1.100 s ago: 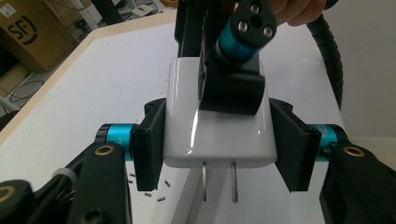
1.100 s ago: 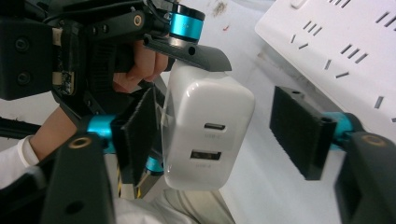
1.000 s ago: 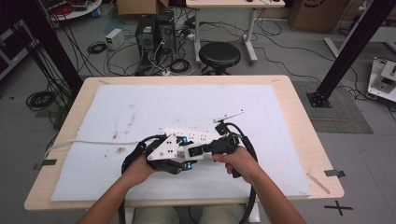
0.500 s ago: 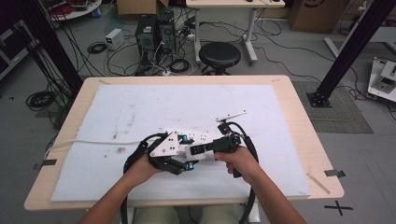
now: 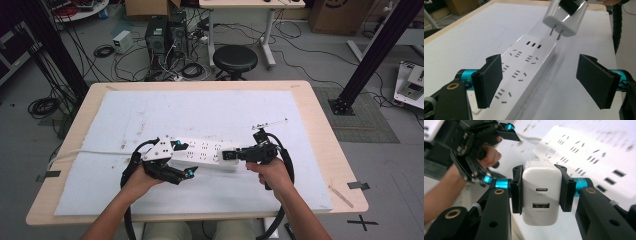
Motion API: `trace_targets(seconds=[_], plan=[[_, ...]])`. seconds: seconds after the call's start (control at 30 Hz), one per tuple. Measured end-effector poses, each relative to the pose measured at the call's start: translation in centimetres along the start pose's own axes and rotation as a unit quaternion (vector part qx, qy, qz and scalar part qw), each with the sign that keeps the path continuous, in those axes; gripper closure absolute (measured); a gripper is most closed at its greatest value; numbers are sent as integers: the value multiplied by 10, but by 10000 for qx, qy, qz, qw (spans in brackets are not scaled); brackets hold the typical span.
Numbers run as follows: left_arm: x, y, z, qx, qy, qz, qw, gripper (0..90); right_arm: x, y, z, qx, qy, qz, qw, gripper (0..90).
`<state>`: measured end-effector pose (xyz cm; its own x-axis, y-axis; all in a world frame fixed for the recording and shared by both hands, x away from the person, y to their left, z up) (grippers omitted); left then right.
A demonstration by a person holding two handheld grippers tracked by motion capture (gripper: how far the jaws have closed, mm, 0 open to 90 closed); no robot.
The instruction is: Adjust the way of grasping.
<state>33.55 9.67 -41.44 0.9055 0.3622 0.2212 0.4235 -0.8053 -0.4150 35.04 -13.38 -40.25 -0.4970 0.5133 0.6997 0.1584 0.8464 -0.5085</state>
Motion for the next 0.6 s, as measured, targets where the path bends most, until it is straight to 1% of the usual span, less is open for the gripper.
trace_targets(seconds=[0.03,0.07,0.1,0.17,0.27,0.3,0.37,0.4,0.5,0.6], plan=[[2,-2,1,30,18,-33,10000,212,0,-1,0,-32,-126,33,9999,631],[3,-3,2,13,-27,-65,10000,212,0,-2,1,-36,-253,112,9996,631],[4,-4,2,15,-29,-82,10000,212,0,-3,2,-32,-343,166,9993,631],[5,-6,3,1,-48,-110,9999,212,-2,-4,3,-53,-569,278,9980,631],[7,-9,4,-10,-64,-169,9998,212,-2,-7,5,-42,-686,347,9970,632],[10,-12,5,-73,-168,-275,9995,212,-4,-9,6,-67,-879,456,9951,631],[12,-14,7,-109,-239,-295,9992,212,-5,-12,7,-116,-991,547,9935,632],[12,-15,9,-132,-306,-320,9989,212,-5,-13,7,-136,-1013,561,9932,632],[14,-17,12,-136,-359,-360,9986,212,-8,-20,8,-258,-1048,802,9909,632],[14,-20,12,-172,-436,-434,9980,212,-11,-26,10,-293,-1111,974,9886,632]])
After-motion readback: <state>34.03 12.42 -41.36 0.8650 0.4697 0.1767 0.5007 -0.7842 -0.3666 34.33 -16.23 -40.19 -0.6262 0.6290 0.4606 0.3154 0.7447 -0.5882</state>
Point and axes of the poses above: each handheld gripper's, and its own axes: y roughly forward along the jaws, z roughly out of its underside, x roughly to its left, the point moved 6 cm from there along y, roughly forward along the jaws, and after that the axes turned 10 degrees about y, right-handed, at the moved point
